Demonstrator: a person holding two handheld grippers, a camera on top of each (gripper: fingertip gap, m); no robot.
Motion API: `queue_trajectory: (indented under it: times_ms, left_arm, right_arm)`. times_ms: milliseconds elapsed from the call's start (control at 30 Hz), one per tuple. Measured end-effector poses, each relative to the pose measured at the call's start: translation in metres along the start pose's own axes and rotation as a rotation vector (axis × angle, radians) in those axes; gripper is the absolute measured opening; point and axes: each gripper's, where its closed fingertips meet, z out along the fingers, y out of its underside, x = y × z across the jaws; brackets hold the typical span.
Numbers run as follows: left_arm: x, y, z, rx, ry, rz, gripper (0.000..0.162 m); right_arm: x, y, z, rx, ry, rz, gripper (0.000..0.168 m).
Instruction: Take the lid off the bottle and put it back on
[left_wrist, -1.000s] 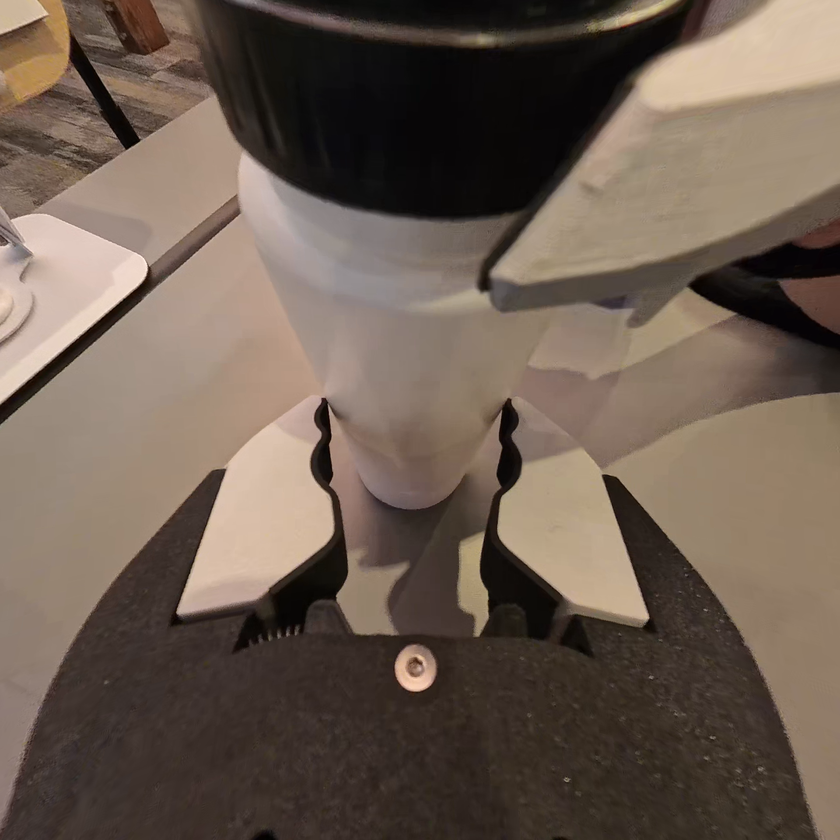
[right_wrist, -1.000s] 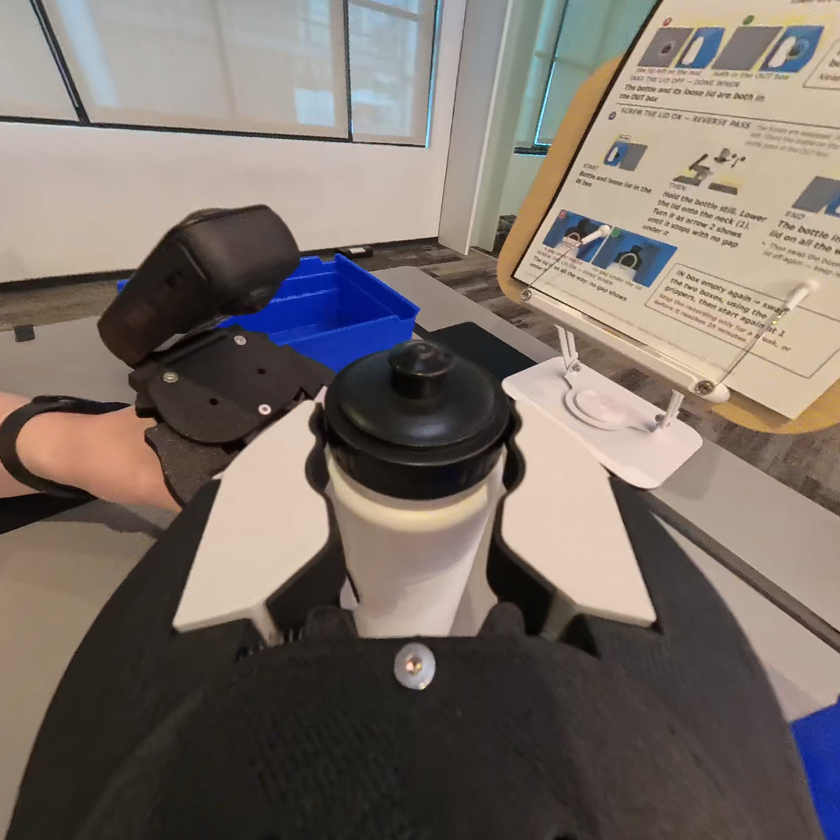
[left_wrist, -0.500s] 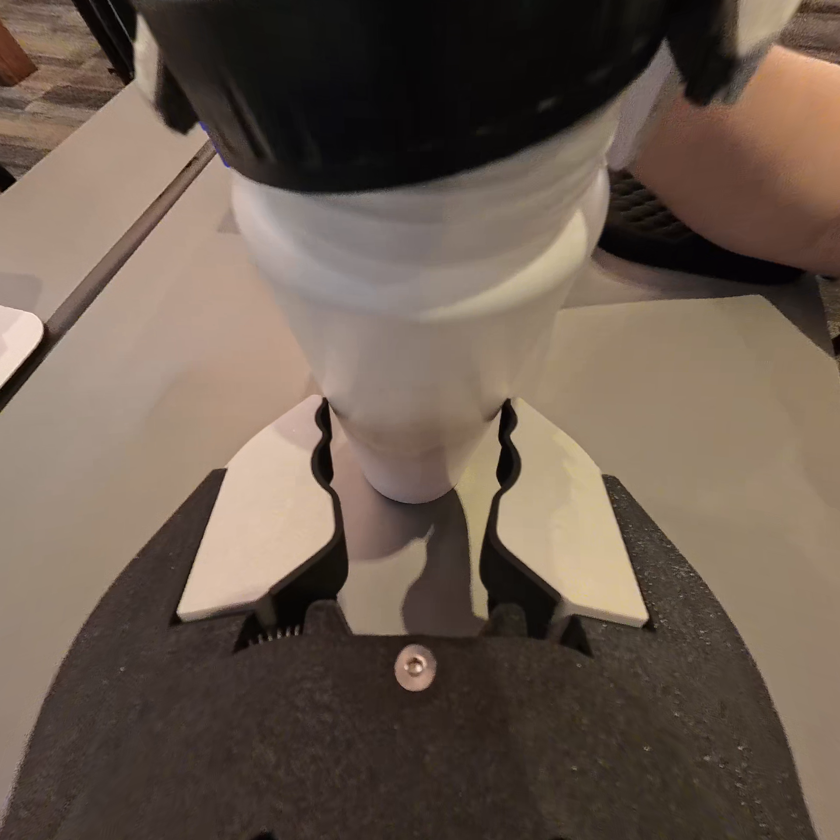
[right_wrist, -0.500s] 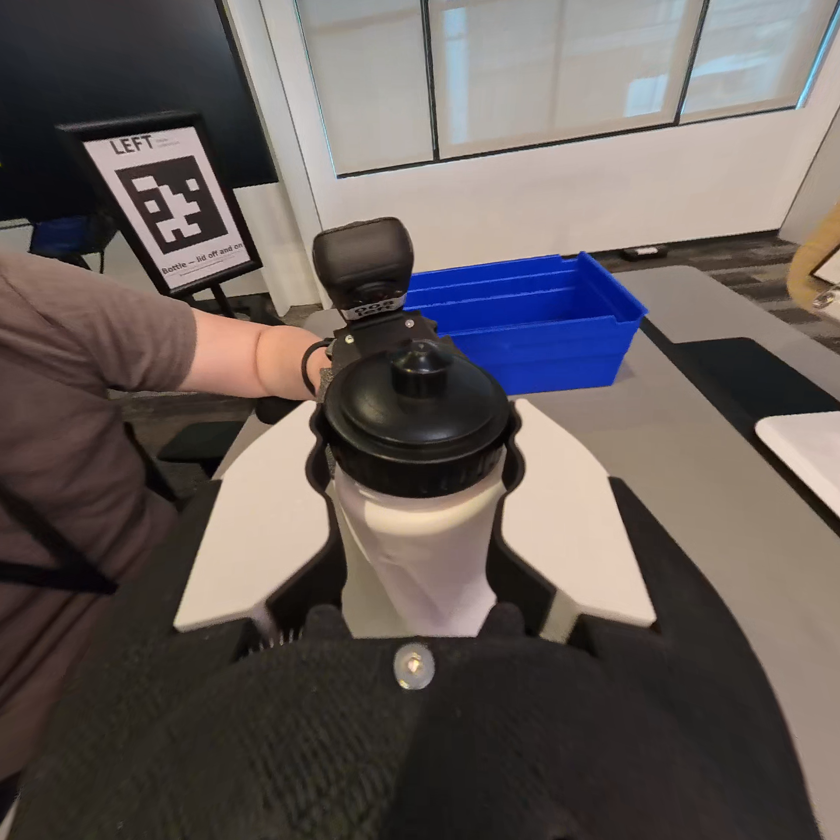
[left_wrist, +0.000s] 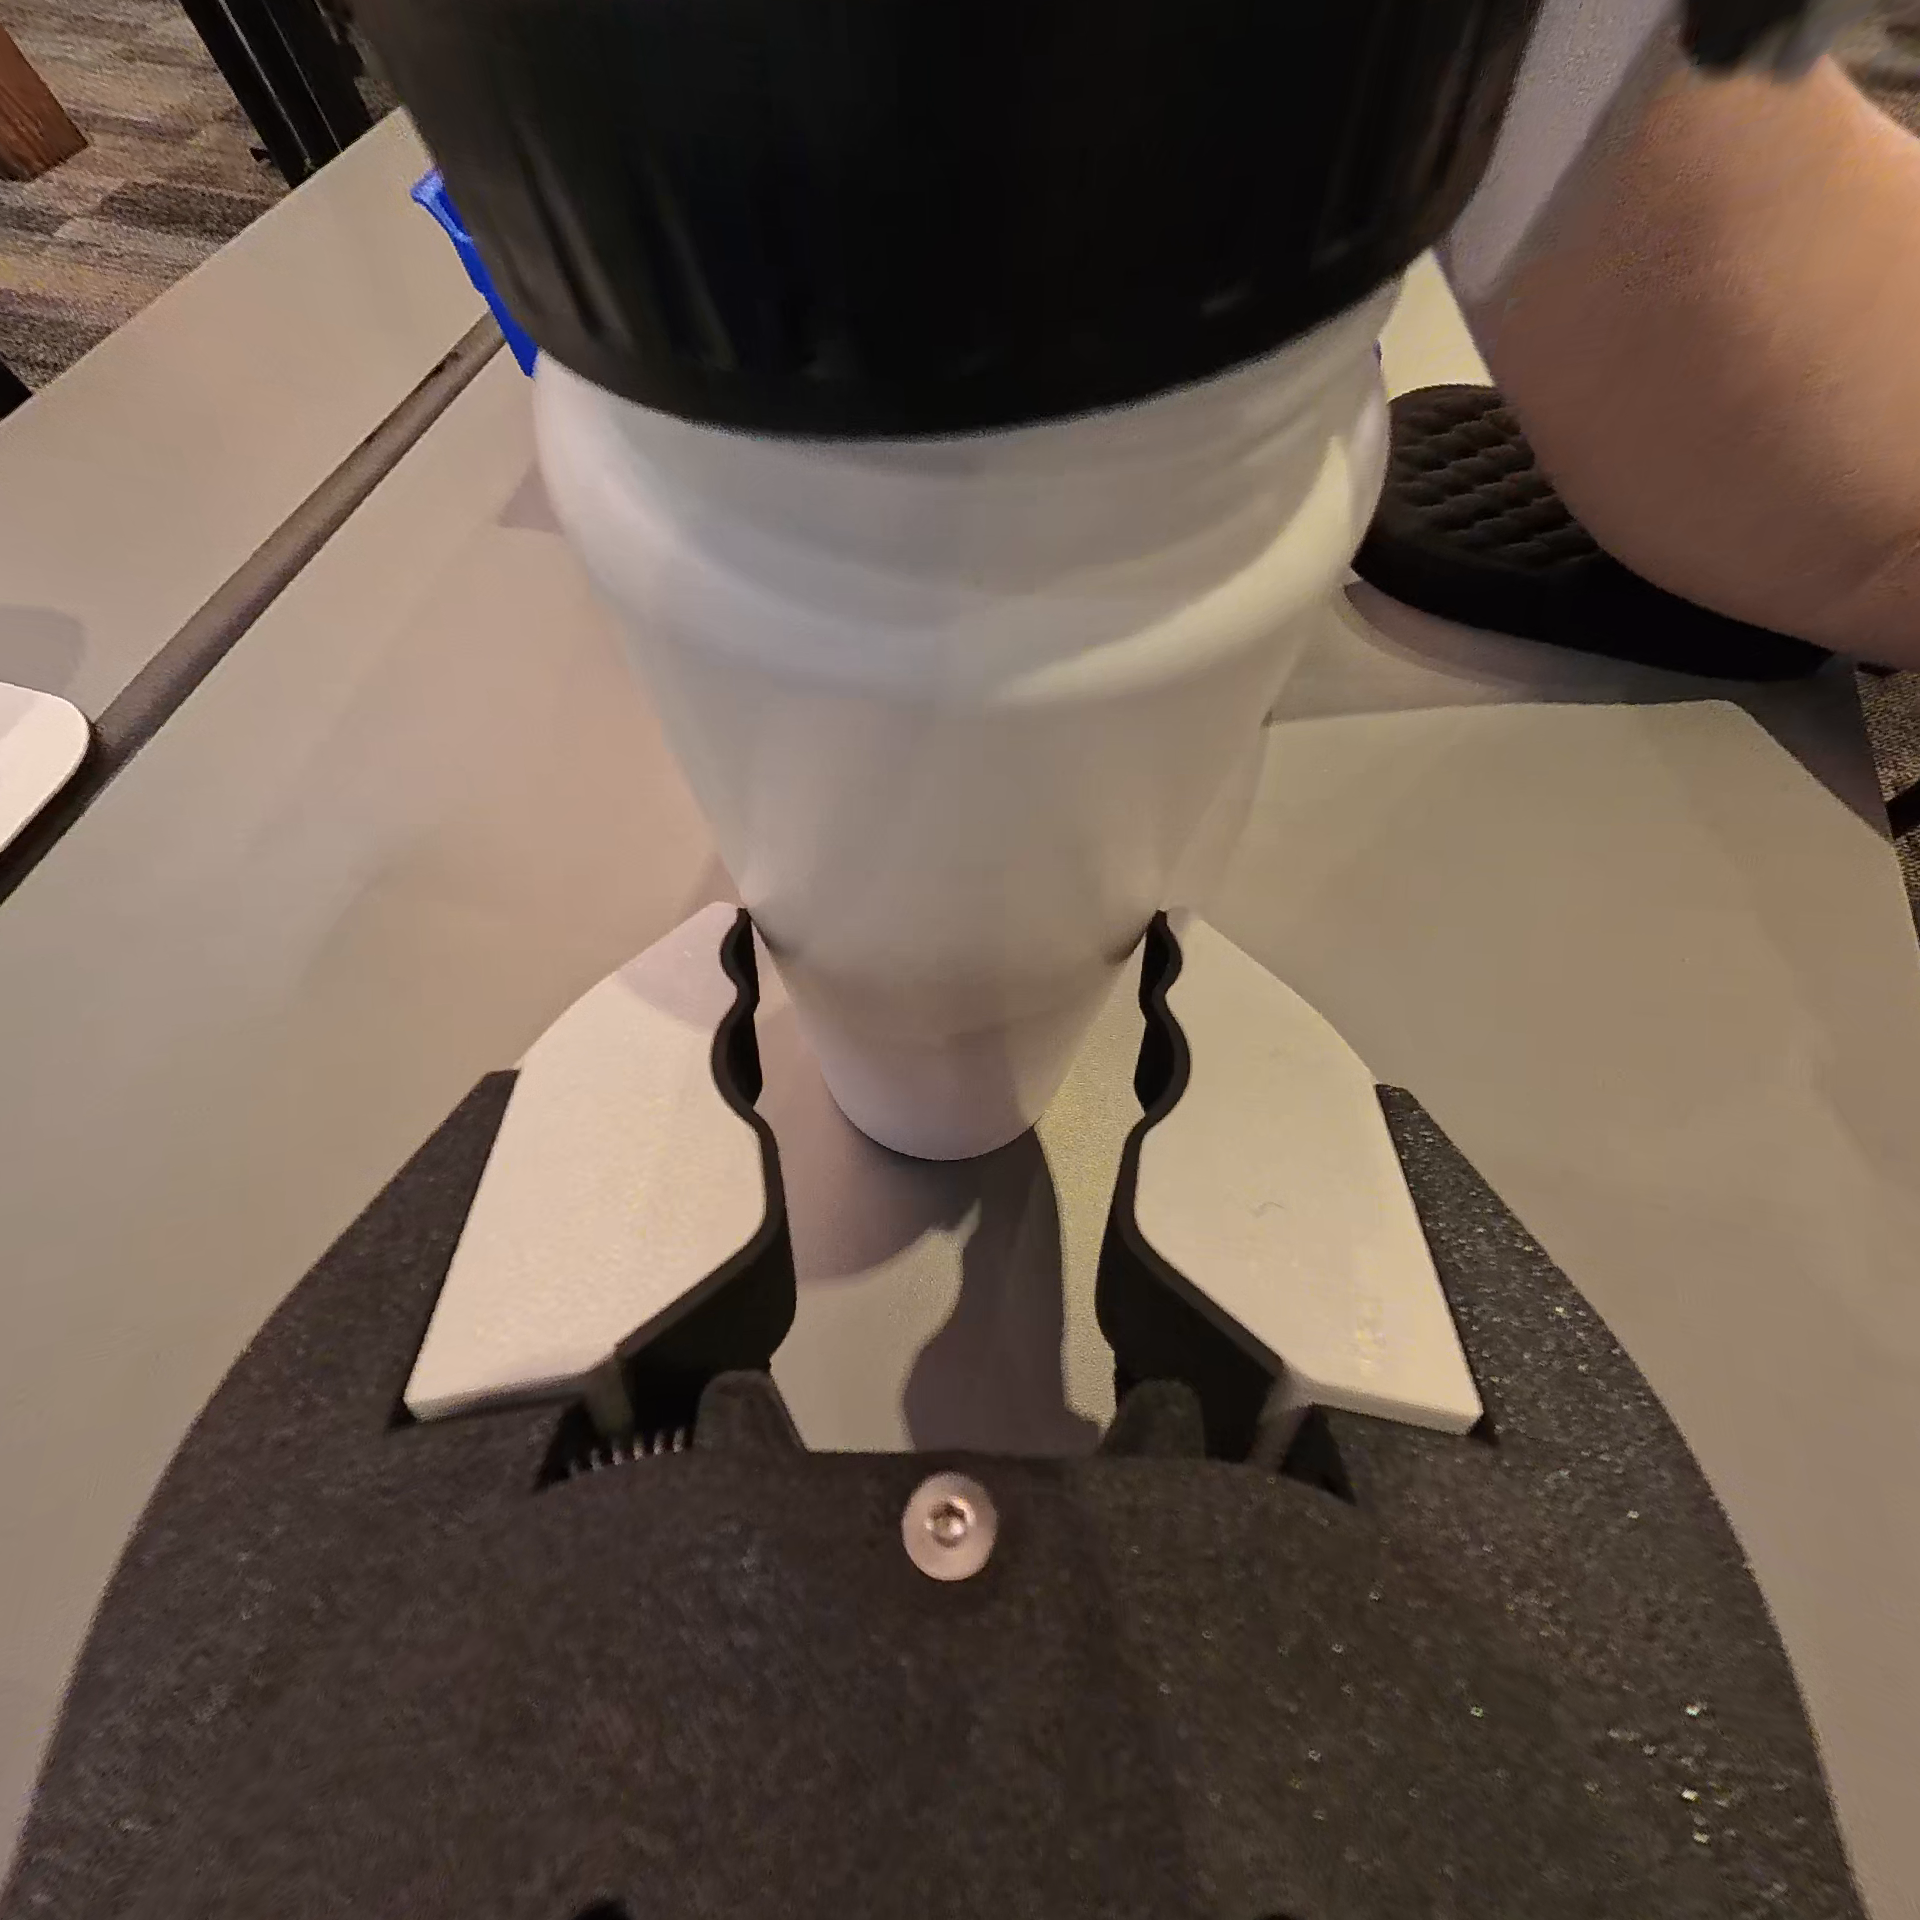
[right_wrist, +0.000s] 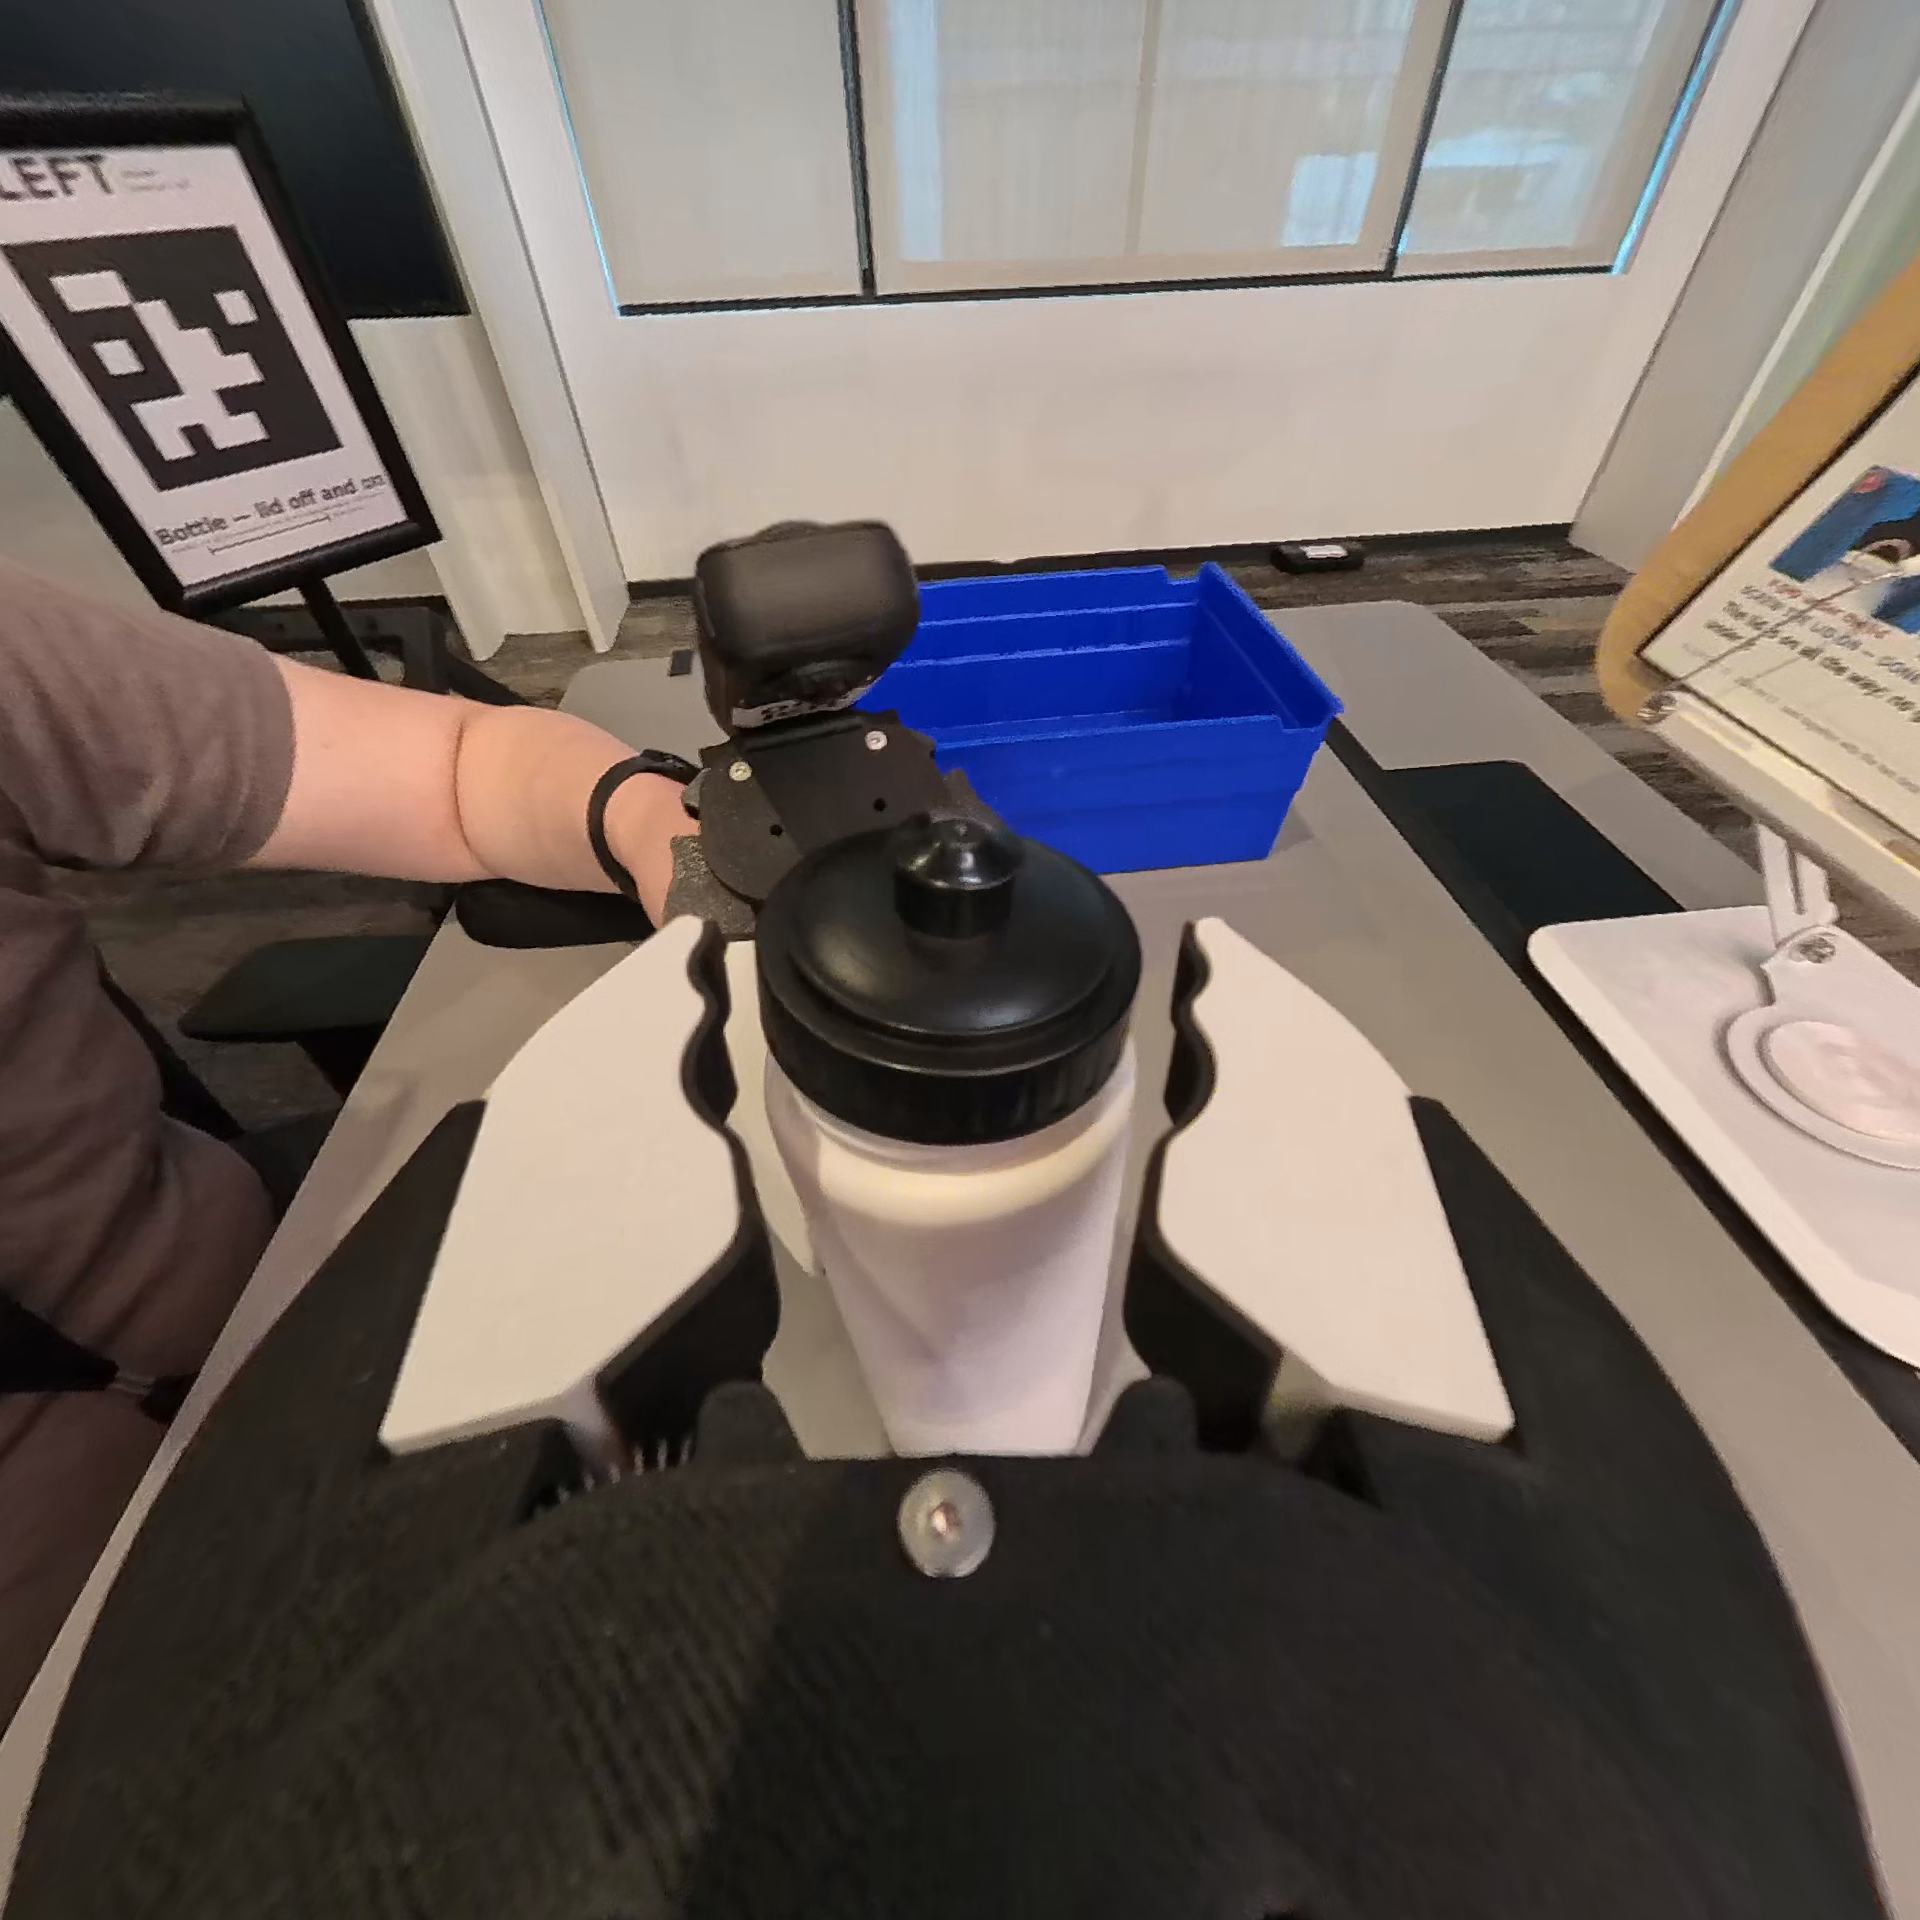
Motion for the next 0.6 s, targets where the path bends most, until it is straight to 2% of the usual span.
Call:
queue_trajectory:
  times_ms: [133,200,467,533,600]
  left_arm:
    - [0.000,0.000,0.000,0.001,-0.001,-0.002,0.071]
    - [0.000,0.000,0.000,0.001,-0.001,-0.003,0.071]
    - [-0.001,0.000,0.000,0.005,-0.003,-0.004,0.071]
    - [-0.001,0.000,0.000,0.003,-0.003,-0.003,0.071]
    - [-0.001,0.000,0.000,0.002,-0.004,-0.004,0.071]
  right_arm:
    - [0.004,0.000,-0.004,-0.024,0.036,-0.012,0.081]
    - [0.000,-0.001,-0.005,-0.030,0.022,-0.022,0.070]
    - [0.000,-0.010,-0.008,-0.036,0.078,-0.069,0.069]
    - [-0.001,-0.019,-0.015,-0.009,0.093,-0.082,0.069]
    - [0.007,-0.027,-0.036,-0.038,0.178,-0.156,0.070]
